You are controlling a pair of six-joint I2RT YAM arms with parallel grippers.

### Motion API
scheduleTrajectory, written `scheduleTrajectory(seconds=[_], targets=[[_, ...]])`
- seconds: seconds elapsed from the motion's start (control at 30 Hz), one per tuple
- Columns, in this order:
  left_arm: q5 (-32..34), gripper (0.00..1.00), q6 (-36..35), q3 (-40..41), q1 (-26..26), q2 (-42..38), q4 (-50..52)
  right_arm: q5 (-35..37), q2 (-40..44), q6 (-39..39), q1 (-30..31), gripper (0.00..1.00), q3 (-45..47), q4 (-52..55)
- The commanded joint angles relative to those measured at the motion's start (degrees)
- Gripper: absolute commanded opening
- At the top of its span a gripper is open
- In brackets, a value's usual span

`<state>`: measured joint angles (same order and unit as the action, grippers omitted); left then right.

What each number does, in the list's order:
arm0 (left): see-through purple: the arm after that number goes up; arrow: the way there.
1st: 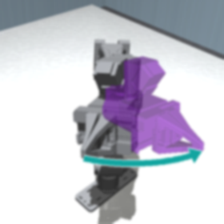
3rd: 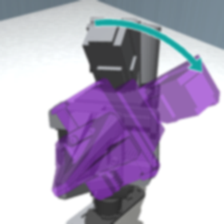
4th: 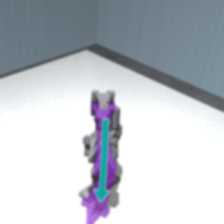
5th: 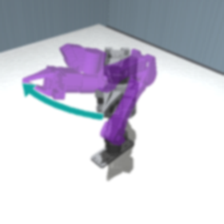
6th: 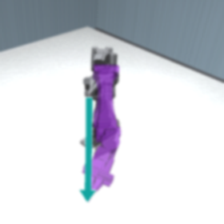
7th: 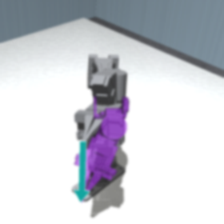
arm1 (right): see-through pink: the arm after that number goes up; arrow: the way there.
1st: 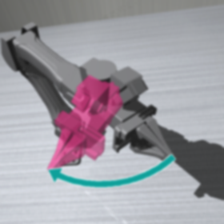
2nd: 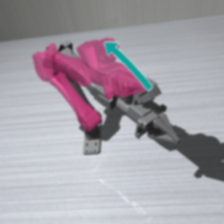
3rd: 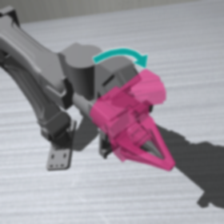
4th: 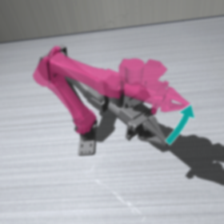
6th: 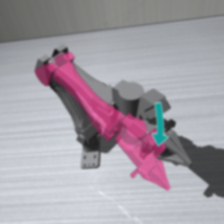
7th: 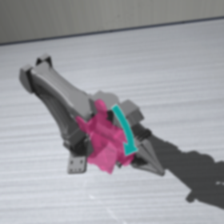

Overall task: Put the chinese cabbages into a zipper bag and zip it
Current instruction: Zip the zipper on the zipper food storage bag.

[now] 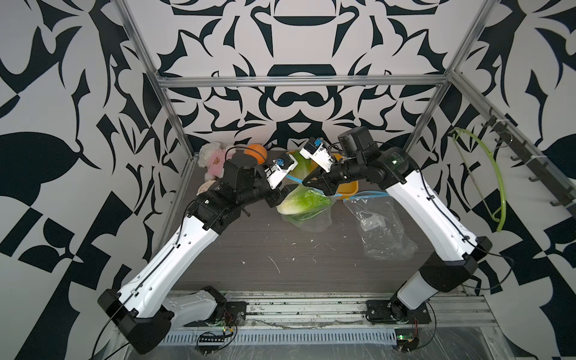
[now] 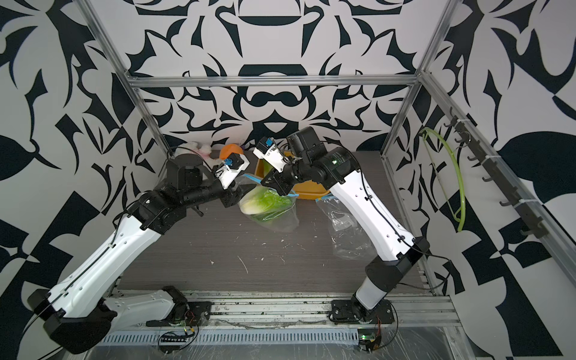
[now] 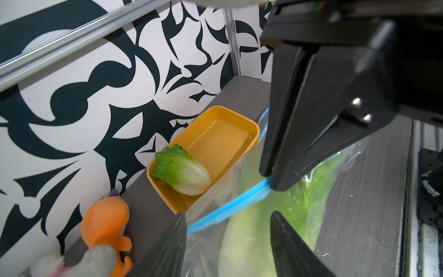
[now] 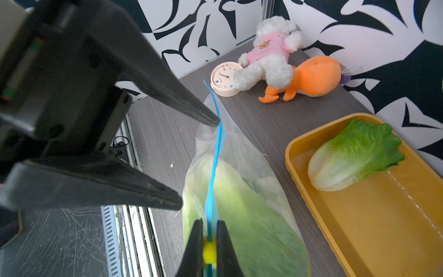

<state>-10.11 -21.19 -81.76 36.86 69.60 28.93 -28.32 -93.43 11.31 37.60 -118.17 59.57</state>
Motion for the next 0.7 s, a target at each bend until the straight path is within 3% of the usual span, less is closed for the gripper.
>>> scheduleTrajectory(seconds=[0.0,0.17,0.43,0.6,0.67], targets=[[-4.05,0.59,-5.69,-4.72,-1.29,1.97,3.24,-5.31,1.32,4.45,0.05,0.0,-3.74,0.06],[-7.84,0.59,-9.92,-11.79,-1.79,5.64,9.74,-6.81,0.36,6.27,-0.37,0.0,-5.39,0.9],[-16.96,0.53,-12.71,-14.65,-1.86,7.07,17.42,-8.16,-0.35,6.53,-0.73,0.0,-7.45,-0.03],[-17.63,0.5,-12.78,-17.45,-1.88,8.81,21.2,-10.46,-0.11,6.92,-0.8,0.0,-7.21,-0.36],[-17.35,0.43,-12.91,-18.9,-1.88,9.92,22.35,-11.27,0.15,7.31,-0.84,0.0,-6.75,-0.75]])
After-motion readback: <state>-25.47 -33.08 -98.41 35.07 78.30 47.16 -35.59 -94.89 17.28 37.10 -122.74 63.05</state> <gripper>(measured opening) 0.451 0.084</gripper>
